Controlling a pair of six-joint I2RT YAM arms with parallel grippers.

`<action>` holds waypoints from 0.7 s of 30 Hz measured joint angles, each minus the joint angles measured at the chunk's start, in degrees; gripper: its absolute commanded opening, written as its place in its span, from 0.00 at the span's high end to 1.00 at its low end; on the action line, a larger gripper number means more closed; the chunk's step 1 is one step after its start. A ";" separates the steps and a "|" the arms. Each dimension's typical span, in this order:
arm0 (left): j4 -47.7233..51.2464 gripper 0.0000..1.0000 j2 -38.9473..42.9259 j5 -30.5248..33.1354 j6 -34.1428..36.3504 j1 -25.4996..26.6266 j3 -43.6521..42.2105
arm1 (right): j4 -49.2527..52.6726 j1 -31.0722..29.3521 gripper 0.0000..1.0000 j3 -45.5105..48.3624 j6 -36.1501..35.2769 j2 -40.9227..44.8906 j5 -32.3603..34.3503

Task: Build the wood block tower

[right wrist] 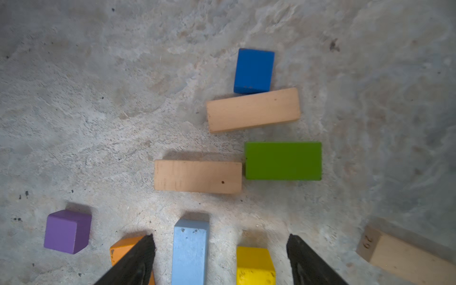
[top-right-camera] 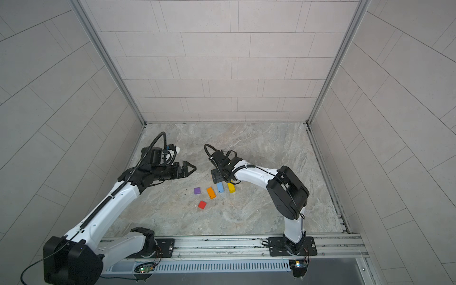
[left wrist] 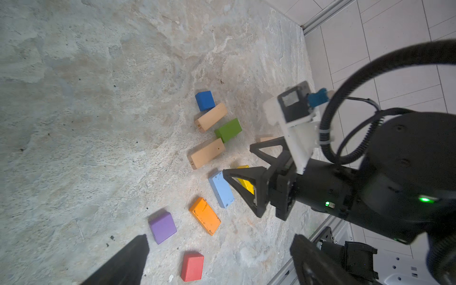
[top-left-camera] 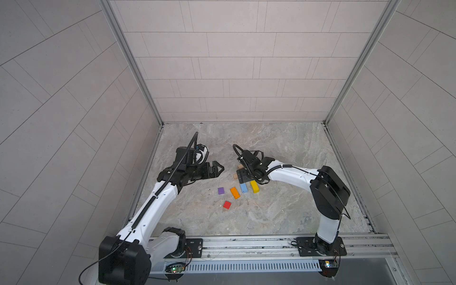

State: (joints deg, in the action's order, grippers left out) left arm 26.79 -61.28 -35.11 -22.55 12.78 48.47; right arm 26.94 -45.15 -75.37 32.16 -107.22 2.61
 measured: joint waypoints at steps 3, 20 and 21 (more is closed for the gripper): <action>-0.02 0.02 2.54 -0.59 -0.13 0.00 -0.96 | -0.17 -0.57 0.16 -0.13 0.48 -1.60 -0.02; -0.85 0.02 2.86 -2.78 -2.01 0.00 -3.08 | -2.12 -0.87 0.08 -5.86 2.08 -8.20 -1.18; -0.85 0.02 2.82 -2.82 -2.05 0.00 -3.08 | -2.10 -0.87 0.08 -5.99 2.23 -8.35 -1.09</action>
State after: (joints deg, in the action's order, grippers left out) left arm 25.93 -58.46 -37.93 -24.60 12.78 45.39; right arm 24.84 -46.02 -81.36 34.39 -115.57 1.52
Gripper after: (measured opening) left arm 0.978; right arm 0.915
